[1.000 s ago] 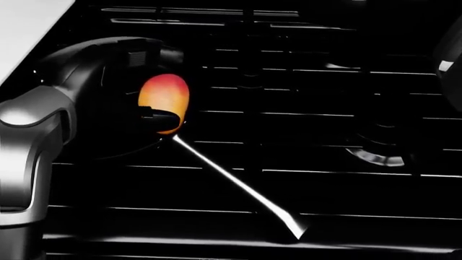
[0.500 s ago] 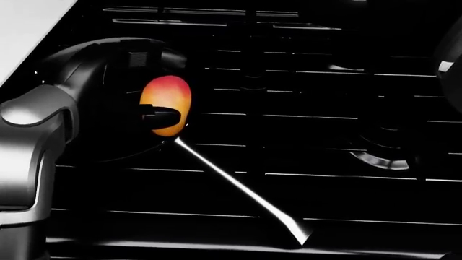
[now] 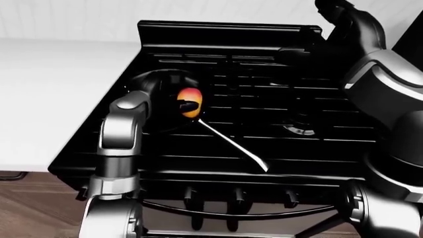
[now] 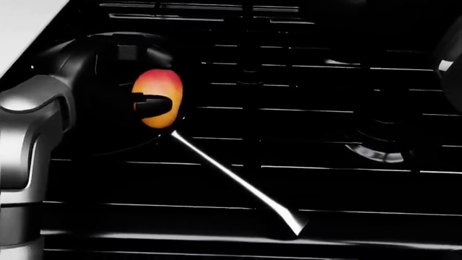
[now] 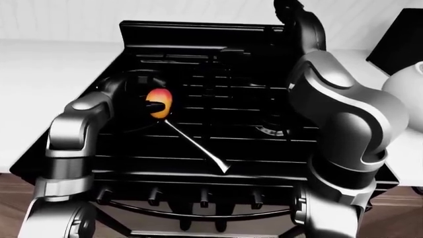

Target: Pick the mango from the pan and place it in the bowl.

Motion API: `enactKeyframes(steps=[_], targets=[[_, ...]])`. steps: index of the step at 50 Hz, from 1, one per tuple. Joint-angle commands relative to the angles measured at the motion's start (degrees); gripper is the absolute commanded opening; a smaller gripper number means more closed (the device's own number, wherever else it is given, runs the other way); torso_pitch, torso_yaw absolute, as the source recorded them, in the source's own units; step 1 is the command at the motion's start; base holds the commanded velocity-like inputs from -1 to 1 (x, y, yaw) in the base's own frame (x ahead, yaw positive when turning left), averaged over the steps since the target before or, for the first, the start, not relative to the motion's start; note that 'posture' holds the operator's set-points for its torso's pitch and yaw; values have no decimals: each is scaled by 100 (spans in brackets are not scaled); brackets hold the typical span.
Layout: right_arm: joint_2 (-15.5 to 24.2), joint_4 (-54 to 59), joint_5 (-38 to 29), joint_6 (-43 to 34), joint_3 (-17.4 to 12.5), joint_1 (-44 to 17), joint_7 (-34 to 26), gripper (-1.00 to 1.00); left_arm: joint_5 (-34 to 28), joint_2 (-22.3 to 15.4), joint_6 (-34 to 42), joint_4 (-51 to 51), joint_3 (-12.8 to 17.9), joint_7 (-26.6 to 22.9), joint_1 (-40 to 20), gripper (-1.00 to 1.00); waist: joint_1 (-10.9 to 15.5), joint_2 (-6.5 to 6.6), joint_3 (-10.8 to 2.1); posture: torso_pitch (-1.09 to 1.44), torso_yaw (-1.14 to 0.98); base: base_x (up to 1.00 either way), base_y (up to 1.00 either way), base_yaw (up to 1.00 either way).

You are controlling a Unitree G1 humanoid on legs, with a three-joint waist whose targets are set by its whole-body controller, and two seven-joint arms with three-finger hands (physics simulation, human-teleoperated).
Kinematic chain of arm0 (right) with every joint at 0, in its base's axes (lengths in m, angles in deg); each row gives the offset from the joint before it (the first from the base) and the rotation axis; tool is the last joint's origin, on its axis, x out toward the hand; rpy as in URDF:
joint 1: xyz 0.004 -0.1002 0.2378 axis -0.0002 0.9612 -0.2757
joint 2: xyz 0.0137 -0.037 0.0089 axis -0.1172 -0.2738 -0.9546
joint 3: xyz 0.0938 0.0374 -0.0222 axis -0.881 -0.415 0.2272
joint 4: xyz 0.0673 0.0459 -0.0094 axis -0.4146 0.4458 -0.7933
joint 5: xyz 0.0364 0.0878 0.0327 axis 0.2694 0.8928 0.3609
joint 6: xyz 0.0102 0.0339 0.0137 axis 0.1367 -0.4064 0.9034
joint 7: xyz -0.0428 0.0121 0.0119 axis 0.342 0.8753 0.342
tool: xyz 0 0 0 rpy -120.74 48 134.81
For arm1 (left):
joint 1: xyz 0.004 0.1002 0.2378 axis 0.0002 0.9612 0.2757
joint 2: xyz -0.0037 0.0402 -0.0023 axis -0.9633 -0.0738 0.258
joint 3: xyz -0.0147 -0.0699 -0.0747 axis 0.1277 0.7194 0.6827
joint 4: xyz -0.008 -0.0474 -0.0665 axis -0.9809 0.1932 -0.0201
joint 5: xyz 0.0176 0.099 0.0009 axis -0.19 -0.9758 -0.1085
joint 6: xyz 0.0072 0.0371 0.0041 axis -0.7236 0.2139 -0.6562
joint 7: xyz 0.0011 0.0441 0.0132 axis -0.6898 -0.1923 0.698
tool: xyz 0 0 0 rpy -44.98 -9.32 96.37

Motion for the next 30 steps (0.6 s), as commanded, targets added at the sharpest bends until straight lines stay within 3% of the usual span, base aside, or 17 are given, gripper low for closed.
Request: enactKeyframes(steps=[1,30], targets=[[72,-114,-2,158,-81,-182,-4,100,89,-83,-177,-233,93,86,-290,-40,3,2,-179,0,0,0,0,0],[148,-112,75,96,-114,-309,126,100,738,-548,27,250,289,574,-1145,-55,-5,19,-171,0,0,0,0,0]])
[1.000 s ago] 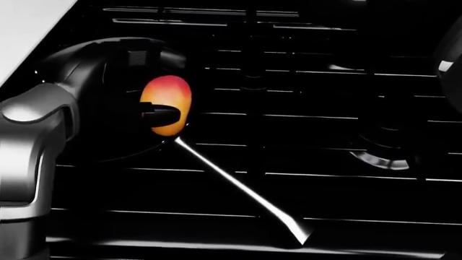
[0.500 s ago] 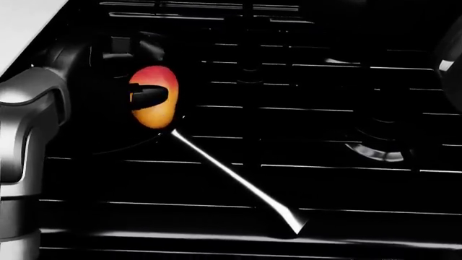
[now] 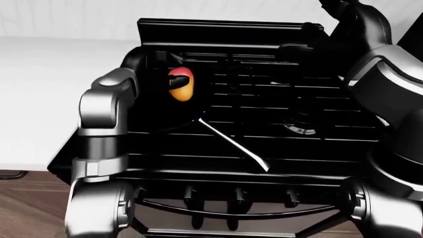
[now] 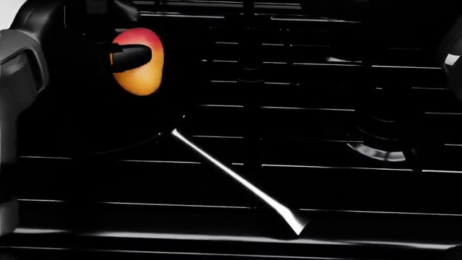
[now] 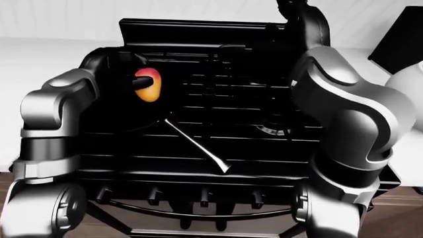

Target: Pick the mango from the pan and place it in the bowl.

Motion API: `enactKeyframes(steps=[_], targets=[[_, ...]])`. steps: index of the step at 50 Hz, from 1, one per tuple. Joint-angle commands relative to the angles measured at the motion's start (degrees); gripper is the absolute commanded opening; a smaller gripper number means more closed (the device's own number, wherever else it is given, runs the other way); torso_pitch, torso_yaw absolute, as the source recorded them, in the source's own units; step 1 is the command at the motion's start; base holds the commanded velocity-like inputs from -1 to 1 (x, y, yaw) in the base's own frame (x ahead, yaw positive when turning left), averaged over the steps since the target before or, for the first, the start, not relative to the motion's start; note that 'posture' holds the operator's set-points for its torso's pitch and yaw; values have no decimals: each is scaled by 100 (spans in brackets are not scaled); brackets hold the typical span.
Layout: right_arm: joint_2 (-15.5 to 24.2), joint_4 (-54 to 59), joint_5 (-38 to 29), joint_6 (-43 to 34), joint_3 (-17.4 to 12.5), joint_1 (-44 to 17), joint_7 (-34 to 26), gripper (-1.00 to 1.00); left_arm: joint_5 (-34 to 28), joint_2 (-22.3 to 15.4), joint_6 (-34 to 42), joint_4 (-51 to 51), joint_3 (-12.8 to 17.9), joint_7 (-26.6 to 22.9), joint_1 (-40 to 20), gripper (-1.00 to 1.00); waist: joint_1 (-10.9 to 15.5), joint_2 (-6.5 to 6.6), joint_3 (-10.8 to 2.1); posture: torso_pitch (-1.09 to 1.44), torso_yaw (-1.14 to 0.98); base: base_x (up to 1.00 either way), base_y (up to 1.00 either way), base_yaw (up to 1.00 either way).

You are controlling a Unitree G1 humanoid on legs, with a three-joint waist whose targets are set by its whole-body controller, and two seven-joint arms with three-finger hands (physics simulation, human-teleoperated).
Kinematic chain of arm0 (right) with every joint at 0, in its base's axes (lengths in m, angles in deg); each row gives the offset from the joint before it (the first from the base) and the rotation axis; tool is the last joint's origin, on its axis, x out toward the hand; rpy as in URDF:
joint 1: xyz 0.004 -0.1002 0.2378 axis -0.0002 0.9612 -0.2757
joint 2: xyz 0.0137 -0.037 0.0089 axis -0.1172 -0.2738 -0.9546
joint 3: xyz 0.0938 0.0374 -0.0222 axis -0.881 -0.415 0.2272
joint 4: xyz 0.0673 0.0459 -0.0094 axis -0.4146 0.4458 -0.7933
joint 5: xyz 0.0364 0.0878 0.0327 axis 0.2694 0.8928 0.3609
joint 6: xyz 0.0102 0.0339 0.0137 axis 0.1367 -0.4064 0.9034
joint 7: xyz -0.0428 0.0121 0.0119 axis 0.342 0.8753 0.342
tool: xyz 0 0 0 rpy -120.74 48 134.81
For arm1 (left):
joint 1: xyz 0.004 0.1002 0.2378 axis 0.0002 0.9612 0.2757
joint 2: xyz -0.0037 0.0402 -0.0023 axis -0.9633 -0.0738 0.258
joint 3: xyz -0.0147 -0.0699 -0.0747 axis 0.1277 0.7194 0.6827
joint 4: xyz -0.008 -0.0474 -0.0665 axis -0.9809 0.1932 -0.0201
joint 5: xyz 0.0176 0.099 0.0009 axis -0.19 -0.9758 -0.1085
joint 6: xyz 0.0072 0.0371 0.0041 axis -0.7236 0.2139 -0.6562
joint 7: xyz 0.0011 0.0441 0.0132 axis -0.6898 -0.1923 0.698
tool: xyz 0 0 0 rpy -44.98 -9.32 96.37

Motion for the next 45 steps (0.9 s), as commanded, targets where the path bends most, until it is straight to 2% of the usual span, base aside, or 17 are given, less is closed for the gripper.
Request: enactKeyframes(steps=[1,9,15,16,18,19,22,25,27,29,30,31,32,33,36,43,45], targets=[[109,-111,-19,130,-78,-214,51,100,88,-99,-165,-232,100,70,-303,-55,0,7,-189,0,0,0,0,0],[234,-71,-346,-154,3,-366,103,100,251,-246,-43,-238,155,195,-500,-55,0,11,-179,0,0,0,0,0],[188,-136,-445,-360,-59,-485,68,100,308,-332,-63,-104,171,278,-629,-52,6,18,-169,0,0,0,0,0],[179,-139,-452,-372,-70,-486,58,100,325,-344,-59,-88,181,289,-650,-52,-2,36,-278,0,0,0,-21,0],[164,-144,-464,-383,-80,-486,38,100,342,-364,-43,-78,179,315,-672,-51,-34,238,-234,0,0,0,-30,0],[163,-142,-475,-372,-78,-478,22,100,348,-367,-53,-73,176,318,-666,-51,-48,330,-267,0,0,0,-30,0],[150,-137,-482,-388,-101,-492,11,100,356,-364,-98,-43,159,325,-641,-51,-50,359,-338,0,0,0,-30,0],[144,-129,-501,-369,-97,-479,-14,100,360,-374,-123,-5,152,324,-651,-50,-37,263,-261,0,0,0,-31,0],[136,-136,-501,-382,-102,-485,-14,100,365,-367,-135,-1,154,332,-638,-50,-23,133,-237,0,0,0,-31,0],[136,-142,-511,-374,-101,-466,-26,100,374,-366,-128,-13,157,338,-633,-50,4,-99,-247,0,0,0,-31,0],[132,-145,-509,-386,-105,-474,-22,100,375,-371,-127,-8,157,340,-637,-50,16,-317,-296,0,0,0,-31,0],[126,-151,-508,-388,-104,-470,-24,100,380,-377,-134,0,159,336,-643,-51,58,-393,-350,0,0,0,-31,0],[120,-152,-516,-381,-97,-461,-28,100,383,-379,-137,3,161,337,-644,-51,-2,-277,-257,0,0,0,-31,0],[117,-155,-519,-381,-96,-461,-32,100,386,-380,-149,9,164,339,-631,-50,33,-287,-225,0,0,0,-30,0],[118,-138,-543,-362,-88,-455,-62,100,400,-378,-142,-12,169,348,-602,-48,29,-97,-236,0,0,0,-30,0],[99,-154,-570,-361,-90,-441,-86,100,423,-383,-123,-29,173,372,-594,-49,54,169,-202,0,0,0,-31,0],[95,-160,-576,-367,-90,-438,-90,100,426,-390,-110,-32,167,371,-603,-49,45,289,-208,0,0,0,-30,0]])
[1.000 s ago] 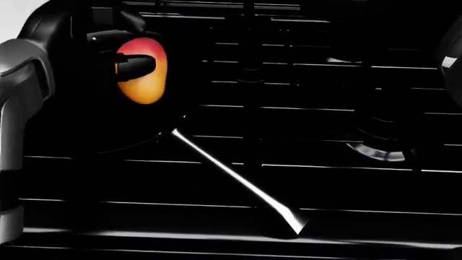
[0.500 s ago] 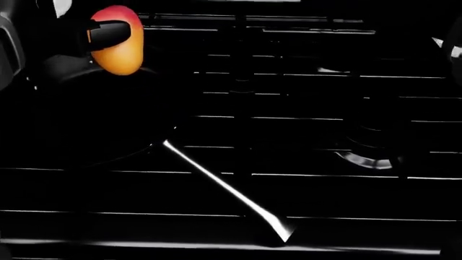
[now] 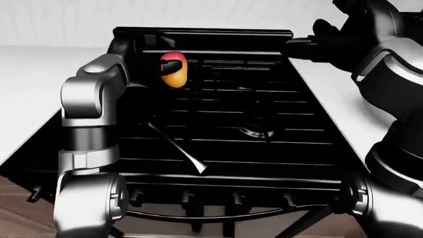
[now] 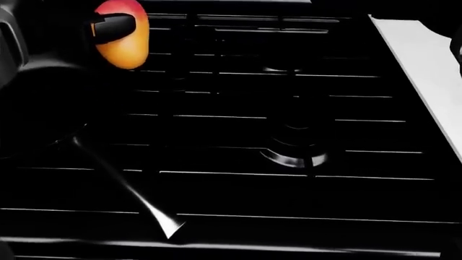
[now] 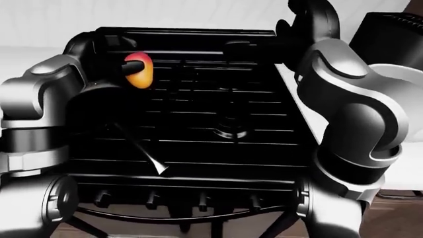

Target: Pick the mango from the pan and place it in the bowl.

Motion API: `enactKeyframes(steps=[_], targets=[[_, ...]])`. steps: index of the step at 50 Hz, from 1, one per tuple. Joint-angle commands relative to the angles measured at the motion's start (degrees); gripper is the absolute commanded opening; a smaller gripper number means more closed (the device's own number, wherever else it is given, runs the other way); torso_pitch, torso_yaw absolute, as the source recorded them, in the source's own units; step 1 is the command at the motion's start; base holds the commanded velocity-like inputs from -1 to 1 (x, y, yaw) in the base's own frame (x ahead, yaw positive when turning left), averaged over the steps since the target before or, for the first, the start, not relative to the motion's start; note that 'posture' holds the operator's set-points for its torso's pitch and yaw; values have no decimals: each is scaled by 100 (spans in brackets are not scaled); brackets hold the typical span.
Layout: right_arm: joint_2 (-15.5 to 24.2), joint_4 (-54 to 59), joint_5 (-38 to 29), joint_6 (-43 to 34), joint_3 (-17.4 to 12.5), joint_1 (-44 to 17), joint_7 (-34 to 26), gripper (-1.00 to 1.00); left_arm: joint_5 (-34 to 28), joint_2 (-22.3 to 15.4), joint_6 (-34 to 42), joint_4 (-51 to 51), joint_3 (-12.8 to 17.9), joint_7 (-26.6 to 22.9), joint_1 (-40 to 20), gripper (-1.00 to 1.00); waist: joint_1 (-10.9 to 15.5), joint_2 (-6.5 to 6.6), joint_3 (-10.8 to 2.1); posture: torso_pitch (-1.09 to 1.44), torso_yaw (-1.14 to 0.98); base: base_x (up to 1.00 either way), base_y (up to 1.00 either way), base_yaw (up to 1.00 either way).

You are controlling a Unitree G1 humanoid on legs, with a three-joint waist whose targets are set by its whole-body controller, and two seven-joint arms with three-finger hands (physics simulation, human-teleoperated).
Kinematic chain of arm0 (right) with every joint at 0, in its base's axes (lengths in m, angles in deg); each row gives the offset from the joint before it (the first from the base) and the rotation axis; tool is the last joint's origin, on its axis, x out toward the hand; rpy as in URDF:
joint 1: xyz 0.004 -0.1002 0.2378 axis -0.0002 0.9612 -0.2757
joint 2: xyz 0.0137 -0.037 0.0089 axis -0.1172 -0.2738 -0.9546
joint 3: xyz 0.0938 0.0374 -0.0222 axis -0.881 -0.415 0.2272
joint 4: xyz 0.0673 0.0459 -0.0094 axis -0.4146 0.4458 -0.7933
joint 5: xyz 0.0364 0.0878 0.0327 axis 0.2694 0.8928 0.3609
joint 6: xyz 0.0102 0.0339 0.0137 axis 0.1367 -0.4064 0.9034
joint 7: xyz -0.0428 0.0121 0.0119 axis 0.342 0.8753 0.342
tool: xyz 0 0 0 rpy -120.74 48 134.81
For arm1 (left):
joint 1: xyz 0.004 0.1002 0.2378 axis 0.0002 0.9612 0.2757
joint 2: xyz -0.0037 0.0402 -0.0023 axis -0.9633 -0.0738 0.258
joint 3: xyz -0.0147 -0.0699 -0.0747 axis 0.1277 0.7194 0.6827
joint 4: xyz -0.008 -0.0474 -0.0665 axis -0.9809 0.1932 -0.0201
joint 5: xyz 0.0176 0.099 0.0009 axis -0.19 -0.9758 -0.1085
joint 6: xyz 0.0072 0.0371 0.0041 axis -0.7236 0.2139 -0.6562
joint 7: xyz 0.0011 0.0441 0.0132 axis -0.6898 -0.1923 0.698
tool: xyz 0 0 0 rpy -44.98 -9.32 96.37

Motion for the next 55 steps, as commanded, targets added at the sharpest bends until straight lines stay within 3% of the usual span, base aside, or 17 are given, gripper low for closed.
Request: enactKeyframes(steps=[1,2,3,4,8,12,15,25,28,29,33,37,39,41,42,44,55], targets=[[45,-113,-3,154,-39,-174,-23,100,20,-73,-173,-181,80,27,-194,-49,0,64,-163,0,0,0,-30,0],[43,-115,-7,156,-40,-170,-25,100,22,-73,-181,-177,80,27,-194,-49,-11,242,-227,0,0,0,-31,0],[42,-123,-9,154,-40,-161,-31,100,29,-70,-179,-186,83,28,-195,-49,20,26,-171,0,0,0,-30,0],[41,-122,-17,163,-38,-152,-37,100,31,-69,-166,-198,82,33,-195,-50,-39,156,-212,0,0,0,-30,0],[30,-152,-14,132,-46,-153,-30,100,39,-76,-145,-220,80,37,-186,-49,-55,62,-263,0,0,0,-30,0],[23,-157,-15,133,-47,-150,-41,100,49,-75,-146,-230,86,41,-183,-50,-38,-232,-171,0,0,0,-30,0],[16,-170,2,105,-66,-170,-28,100,49,-78,-184,-194,86,41,-177,-49,27,-676,-302,0,0,0,-30,0],[47,-235,264,-53,-161,-387,185,100,106,-110,-122,-233,110,90,-244,-49,-13,-109,-101,0,0,0,-31,0],[90,-263,369,-88,-171,-460,272,100,122,-112,-100,-249,105,105,-275,-49,-43,258,-192,0,0,0,-30,0],[97,-272,402,-95,-170,-468,299,100,126,-116,-87,-249,104,108,-293,-48,-9,56,-155,0,0,0,-30,0],[135,-271,516,-105,-175,-503,377,100,140,-120,-79,-290,105,111,-269,-49,-58,110,-262,0,0,0,-30,0],[177,-269,588,-76,-155,-498,421,100,149,-122,-49,-303,101,125,-291,-50,-54,-126,-199,0,0,0,-30,0],[186,-263,612,-58,-134,-488,440,100,149,-120,-61,-286,98,127,-297,-49,-27,-326,-174,0,0,0,-30,0],[201,-246,620,-25,-114,-473,440,100,144,-124,-93,-226,94,121,-317,-49,-19,-802,-246,0,0,0,-29,0],[207,-238,621,-12,-104,-469,442,100,147,-116,-91,-245,97,127,-300,-49,-45,-549,-167,0,0,0,-28,0],[207,-240,643,-16,-98,-471,460,100,151,-110,-99,-252,100,133,-282,-50,-42,-575,-179,0,0,0,-28,0],[227,-237,676,33,-66,-438,477,100,156,-110,-166,-212,102,139,-250,-50,-23,-8,-130,0,0,0,-27,0]])
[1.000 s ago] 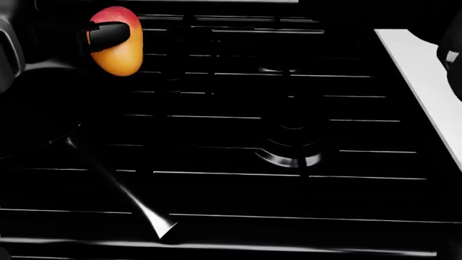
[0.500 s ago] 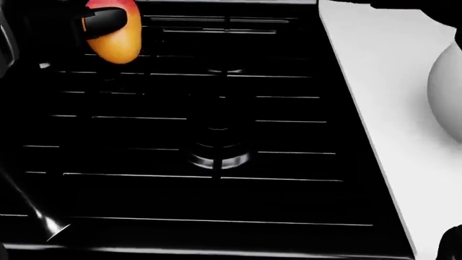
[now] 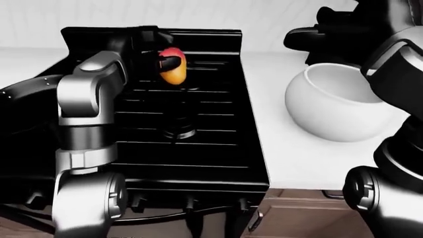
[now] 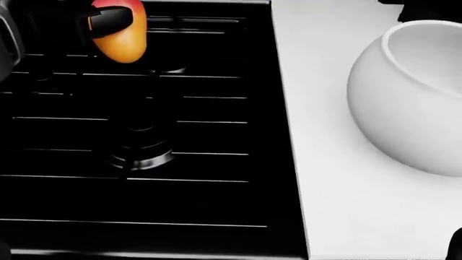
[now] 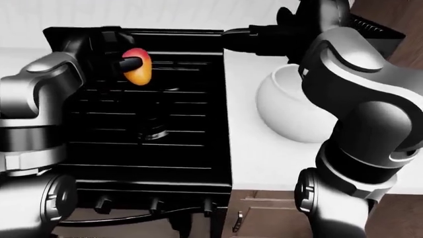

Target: Pick the mango from the pan and place it in the bowl.

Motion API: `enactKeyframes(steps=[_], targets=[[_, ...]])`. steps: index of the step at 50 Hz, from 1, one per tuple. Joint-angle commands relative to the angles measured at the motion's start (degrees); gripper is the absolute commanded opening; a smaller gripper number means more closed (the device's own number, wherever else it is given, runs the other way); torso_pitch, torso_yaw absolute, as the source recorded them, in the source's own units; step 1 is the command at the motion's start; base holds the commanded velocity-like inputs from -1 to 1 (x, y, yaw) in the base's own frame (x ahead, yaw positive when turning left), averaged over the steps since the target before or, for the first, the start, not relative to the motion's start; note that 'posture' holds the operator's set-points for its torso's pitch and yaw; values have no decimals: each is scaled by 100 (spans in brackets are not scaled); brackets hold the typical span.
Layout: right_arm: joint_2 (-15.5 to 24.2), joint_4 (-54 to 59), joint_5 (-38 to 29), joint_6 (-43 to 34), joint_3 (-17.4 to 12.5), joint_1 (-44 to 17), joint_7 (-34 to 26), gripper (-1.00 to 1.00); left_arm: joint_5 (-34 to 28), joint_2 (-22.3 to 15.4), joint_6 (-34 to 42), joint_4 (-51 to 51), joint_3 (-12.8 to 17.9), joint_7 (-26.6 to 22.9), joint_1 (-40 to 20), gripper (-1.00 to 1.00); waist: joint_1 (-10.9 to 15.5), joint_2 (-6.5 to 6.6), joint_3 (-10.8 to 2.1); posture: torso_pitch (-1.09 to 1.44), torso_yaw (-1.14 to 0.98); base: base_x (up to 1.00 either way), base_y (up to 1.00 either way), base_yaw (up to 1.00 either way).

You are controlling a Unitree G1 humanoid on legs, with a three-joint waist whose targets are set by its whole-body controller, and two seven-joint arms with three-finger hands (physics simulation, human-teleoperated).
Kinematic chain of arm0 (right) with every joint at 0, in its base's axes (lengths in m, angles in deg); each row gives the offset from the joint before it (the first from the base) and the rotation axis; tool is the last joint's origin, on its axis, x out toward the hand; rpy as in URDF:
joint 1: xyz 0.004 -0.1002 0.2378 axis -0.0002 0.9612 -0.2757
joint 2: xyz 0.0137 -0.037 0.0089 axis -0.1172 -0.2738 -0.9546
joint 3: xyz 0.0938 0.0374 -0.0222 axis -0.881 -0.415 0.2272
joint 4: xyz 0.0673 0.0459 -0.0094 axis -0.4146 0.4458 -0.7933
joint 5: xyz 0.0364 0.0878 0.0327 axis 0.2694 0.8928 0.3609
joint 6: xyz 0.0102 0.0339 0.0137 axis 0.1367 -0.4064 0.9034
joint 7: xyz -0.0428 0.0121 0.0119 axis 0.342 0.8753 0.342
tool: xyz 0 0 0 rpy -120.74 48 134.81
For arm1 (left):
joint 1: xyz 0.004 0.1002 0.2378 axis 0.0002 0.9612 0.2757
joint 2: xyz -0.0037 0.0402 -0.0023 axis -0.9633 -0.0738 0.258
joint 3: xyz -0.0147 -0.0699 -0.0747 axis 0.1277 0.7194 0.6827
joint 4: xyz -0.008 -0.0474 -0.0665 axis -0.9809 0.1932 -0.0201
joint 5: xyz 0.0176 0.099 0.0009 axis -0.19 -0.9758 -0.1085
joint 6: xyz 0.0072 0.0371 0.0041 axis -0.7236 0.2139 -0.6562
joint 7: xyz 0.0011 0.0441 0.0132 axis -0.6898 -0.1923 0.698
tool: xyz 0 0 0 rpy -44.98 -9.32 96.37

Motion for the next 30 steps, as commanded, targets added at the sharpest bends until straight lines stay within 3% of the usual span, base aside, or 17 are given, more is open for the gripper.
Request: enactKeyframes(steps=[1,2,3,4,5,7,10,13,14,15,16,17,19,25,27,29,30], targets=[[43,-102,18,137,-48,-180,-1,100,23,-67,-192,-170,72,17,-188,-50,-6,88,-171,0,0,0,-26,0],[44,-104,23,134,-50,-177,2,100,25,-69,-192,-174,73,15,-182,-50,-54,108,-227,0,0,0,-26,0],[45,-107,22,143,-44,-168,-1,100,25,-73,-191,-177,73,16,-179,-50,5,-2,-195,0,0,0,-26,0],[42,-109,29,136,-43,-174,5,100,26,-78,-191,-172,78,16,-183,-51,-33,91,-192,0,0,0,-26,0],[42,-112,32,139,-42,-170,4,100,27,-83,-188,-170,80,16,-186,-51,-39,89,-214,0,0,0,-26,0],[39,-115,36,151,-40,-158,-1,100,24,-81,-192,-162,85,38,-181,-50,-40,36,-263,0,0,0,-26,0],[46,-109,52,139,-50,-177,16,100,32,-76,-128,-237,80,55,-154,-51,-36,-104,-194,0,0,0,-26,0],[61,-96,85,124,-71,-205,38,100,34,-74,-150,-210,77,52,-170,-51,-3,-394,-179,0,0,0,-26,0],[65,-96,97,121,-71,-210,47,100,36,-77,-144,-200,78,54,-190,-51,11,-594,-220,0,0,0,-26,0],[65,-100,112,115,-74,-212,58,100,39,-81,-133,-201,77,53,-203,-51,1,-877,-274,0,0,0,-26,0],[66,-104,121,111,-73,-214,67,100,40,-83,-130,-201,79,53,-207,-51,-11,-573,-193,0,0,0,-25,0],[64,-110,133,108,-73,-212,79,100,44,-88,-126,-207,82,50,-209,-51,8,-675,-191,0,0,0,-27,0],[67,-123,148,119,-69,-192,81,100,50,-95,-118,-225,87,49,-197,-51,-18,-553,-216,0,0,0,-26,0],[80,-107,165,152,-43,-180,90,100,66,-117,-96,-225,94,61,-221,-51,16,-225,-120,0,0,0,-26,0],[85,-96,159,157,-33,-185,89,100,67,-117,-119,-207,95,59,-210,-51,5,-89,-127,0,0,0,-25,0],[84,-92,153,163,-24,-183,85,100,70,-117,-114,-210,97,66,-210,-51,-20,199,-199,0,0,0,-26,0],[83,-92,154,161,-24,-185,86,100,71,-118,-113,-212,97,67,-210,-51,8,-1,-179,0,0,0,-26,0]])
